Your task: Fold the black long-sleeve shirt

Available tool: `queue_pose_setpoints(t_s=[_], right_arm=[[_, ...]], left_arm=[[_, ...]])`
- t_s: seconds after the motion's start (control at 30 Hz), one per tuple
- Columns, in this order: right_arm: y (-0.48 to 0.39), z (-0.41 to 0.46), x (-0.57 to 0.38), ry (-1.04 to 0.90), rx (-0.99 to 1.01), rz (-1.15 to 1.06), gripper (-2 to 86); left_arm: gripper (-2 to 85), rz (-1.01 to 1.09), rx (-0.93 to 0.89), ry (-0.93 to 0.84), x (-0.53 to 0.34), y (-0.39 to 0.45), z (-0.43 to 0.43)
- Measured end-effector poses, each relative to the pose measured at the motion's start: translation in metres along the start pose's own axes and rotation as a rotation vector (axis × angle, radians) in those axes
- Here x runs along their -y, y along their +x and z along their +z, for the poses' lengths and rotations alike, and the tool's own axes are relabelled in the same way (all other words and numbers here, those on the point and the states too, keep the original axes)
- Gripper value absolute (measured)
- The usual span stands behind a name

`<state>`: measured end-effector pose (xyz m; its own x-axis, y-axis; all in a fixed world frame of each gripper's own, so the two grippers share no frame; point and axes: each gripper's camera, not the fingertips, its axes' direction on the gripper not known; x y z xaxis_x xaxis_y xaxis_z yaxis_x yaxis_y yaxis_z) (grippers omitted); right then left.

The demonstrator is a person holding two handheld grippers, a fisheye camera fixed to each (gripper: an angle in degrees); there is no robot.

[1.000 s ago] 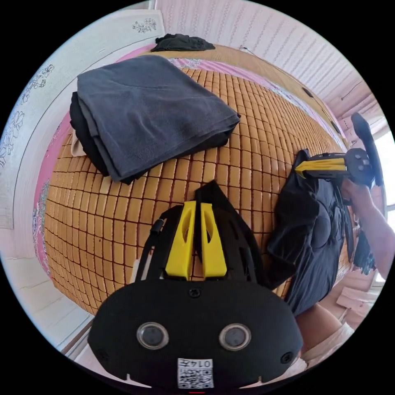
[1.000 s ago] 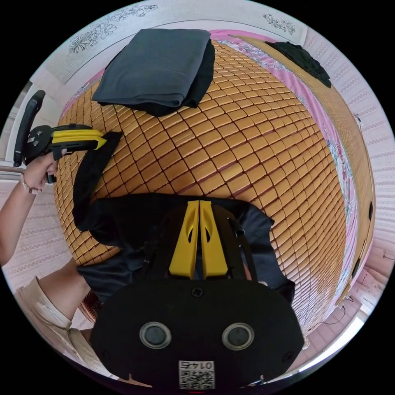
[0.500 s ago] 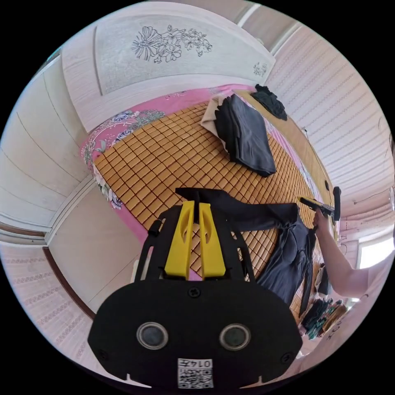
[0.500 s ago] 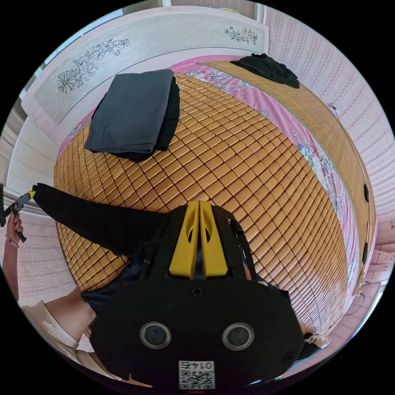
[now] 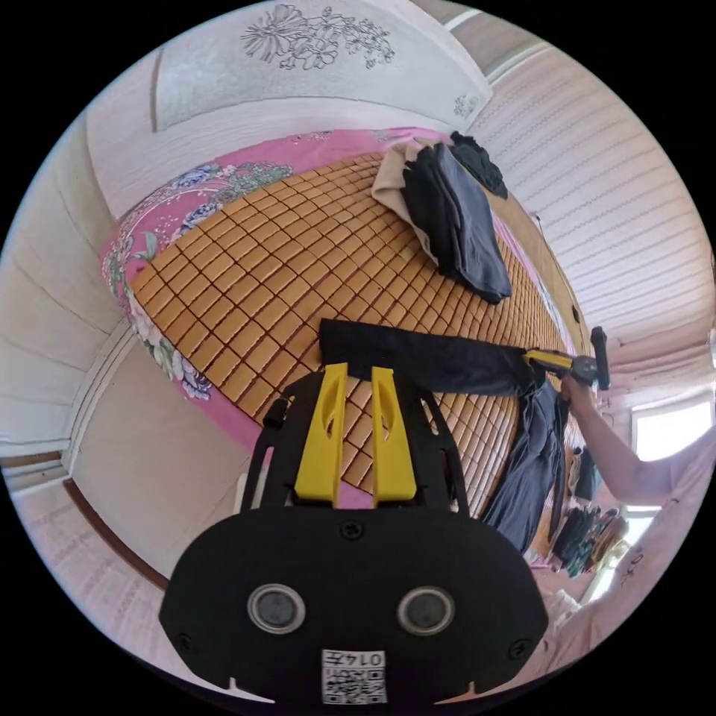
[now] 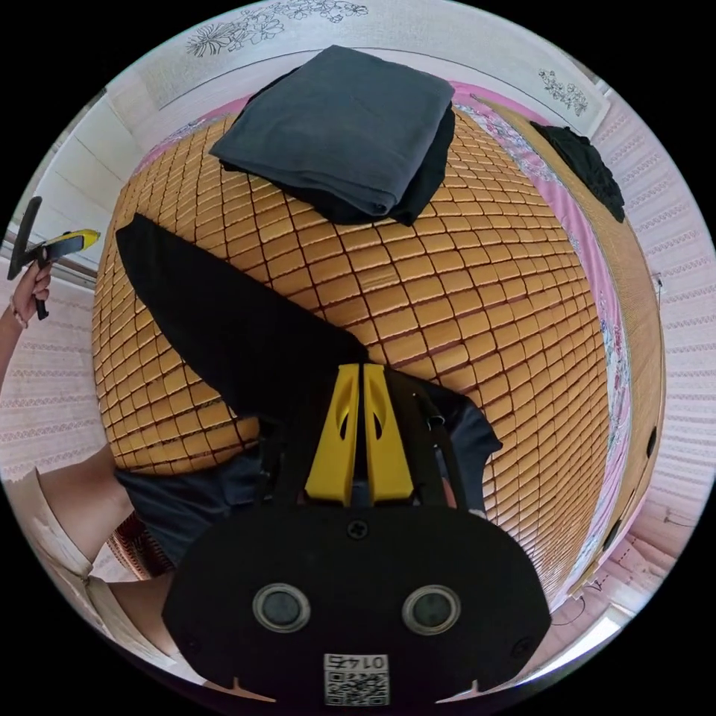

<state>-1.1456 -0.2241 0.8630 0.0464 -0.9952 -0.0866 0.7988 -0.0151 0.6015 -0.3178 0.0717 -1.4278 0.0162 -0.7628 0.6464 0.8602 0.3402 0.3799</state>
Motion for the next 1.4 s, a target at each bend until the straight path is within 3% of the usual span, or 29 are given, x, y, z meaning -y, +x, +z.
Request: queue_pose_setpoints(t_s=[0.13,0.27,0.47,0.6,0.7,0.8,0.87,0.93,1.13,1.3,1.4], right_arm=[[0.043,-0.029,-0.012,0.141,0.027,0.177,0.1],[0.062,-0.003,-0.004,0.048,0.098,0.227,0.2],[0.042,0.0,-0.001,0.031,0.006,0.16,0.2],[0.043,-0.007,-0.006,0.041,0.022,0.15,0.2],[0.045,-0.021,-0.014,0.073,0.039,0.132,0.2],[0.047,-0.035,-0.016,0.09,0.044,0.107,0.2],[0.047,-0.038,-0.011,0.084,0.054,0.101,0.1],[0.047,-0.037,-0.007,0.072,0.061,0.103,0.1],[0.043,-0.039,0.005,0.04,0.051,0.098,0.2],[0.041,-0.05,0.006,0.049,0.041,0.091,0.2],[0.042,-0.061,0.007,0.06,0.045,0.083,0.2]], left_arm=[[7.1,0.195,0.092,-0.094,0.018,0.025,0.014],[8.5,0.271,0.122,-0.106,0.043,0.036,0.024],[9.7,0.376,0.201,-0.198,0.068,0.056,0.052],[0.5,0.316,0.176,-0.246,0.083,0.047,0.067],[-0.6,0.356,0.152,-0.273,0.068,0.057,0.052],[-0.9,0.428,-0.005,-0.322,0.042,0.08,0.01],[-1.0,0.402,-0.095,-0.296,0.036,0.084,-0.02],[-1.0,0.29,-0.066,-0.236,0.046,0.07,-0.028],[-1.0,-0.002,-0.081,-0.033,0.1,0.012,0.008],[-1.0,0.188,-0.046,0.003,0.099,0.042,0.008],[-1.0,0.341,-0.126,-0.022,0.065,0.067,-0.021]])
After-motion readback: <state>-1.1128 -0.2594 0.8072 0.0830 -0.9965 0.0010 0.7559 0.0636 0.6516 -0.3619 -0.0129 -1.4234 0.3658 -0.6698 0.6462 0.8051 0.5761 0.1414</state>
